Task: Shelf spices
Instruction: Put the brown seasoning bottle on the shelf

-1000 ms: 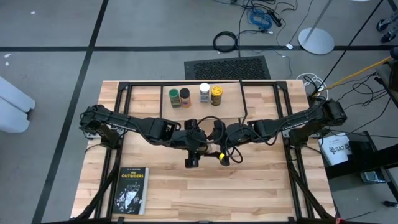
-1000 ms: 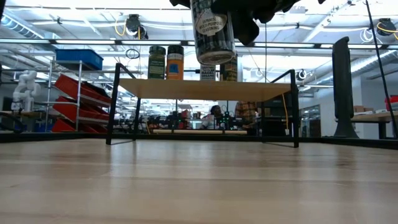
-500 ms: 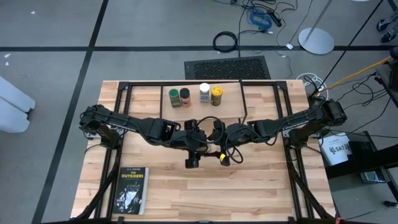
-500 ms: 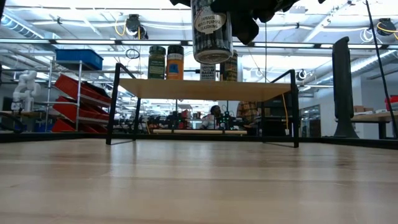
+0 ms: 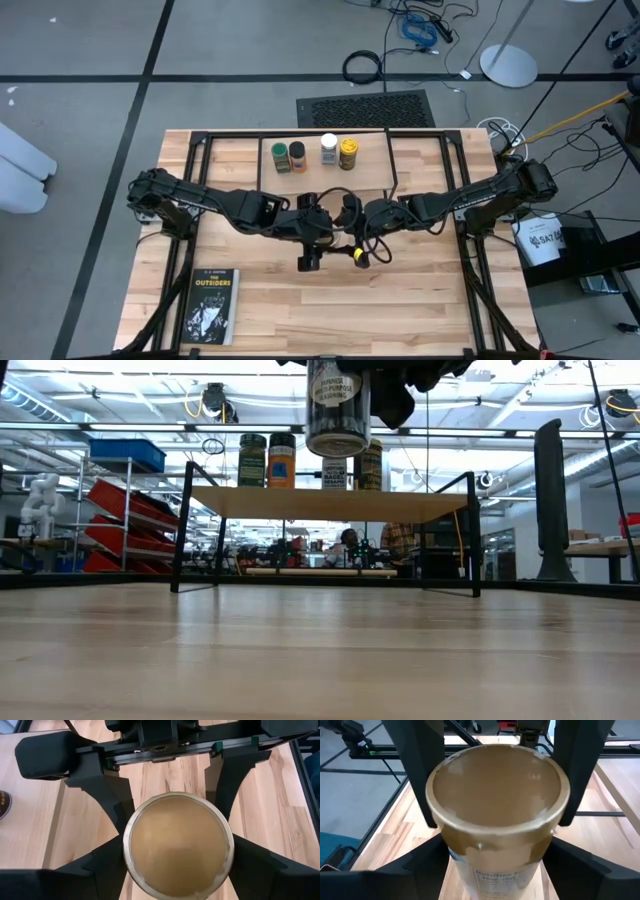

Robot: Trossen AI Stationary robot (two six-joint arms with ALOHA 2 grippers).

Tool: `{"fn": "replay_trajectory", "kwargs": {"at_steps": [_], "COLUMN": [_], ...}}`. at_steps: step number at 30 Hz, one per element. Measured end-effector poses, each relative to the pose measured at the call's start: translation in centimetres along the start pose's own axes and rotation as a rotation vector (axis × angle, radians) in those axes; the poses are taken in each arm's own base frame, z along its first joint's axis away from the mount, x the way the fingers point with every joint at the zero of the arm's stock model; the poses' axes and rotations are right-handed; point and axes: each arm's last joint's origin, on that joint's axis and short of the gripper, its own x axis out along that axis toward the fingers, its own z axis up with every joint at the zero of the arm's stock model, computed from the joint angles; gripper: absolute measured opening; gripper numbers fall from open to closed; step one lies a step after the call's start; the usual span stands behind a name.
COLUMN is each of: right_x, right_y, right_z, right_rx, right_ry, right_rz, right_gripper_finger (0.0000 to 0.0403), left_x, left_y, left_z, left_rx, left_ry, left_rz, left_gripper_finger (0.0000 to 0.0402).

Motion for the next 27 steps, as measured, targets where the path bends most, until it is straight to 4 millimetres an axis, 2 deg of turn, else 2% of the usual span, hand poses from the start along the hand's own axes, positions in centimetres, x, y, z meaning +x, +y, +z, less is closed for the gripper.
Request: {"fn": "replay_trajectory", "kwargs": {"at_steps": [10, 15, 21, 27], "right_x": [0.0, 0.0, 0.3, 0.3], "right_y": [0.1, 0.1, 0.1, 0.1], "right_z": [0.3, 0.4, 0.2, 0.4], "right_rx": [-0.005, -0.006, -0.009, -0.027], "right_ry": [-0.028, -0.033, -0.025, -0.046], "right_rz": [0.019, 0.021, 0.021, 0.02], "right_gripper_finger": [0.0327, 0.0319, 0.0315, 0.0313], "left_x": [0.0, -0.2, -1.8, -2.3], "left_y": [0.0, 0.1, 0.4, 0.5], "left_z": [0.1, 0.1, 0.3, 0.4], "left_rx": [-0.002, -0.003, -0.011, -0.015], "left_ry": [-0.01, -0.011, -0.045, -0.061], "left_rz": [0.004, 0.004, 0.006, 0.008], "left_gripper_finger": [0.029, 0.029, 0.029, 0.029]}}
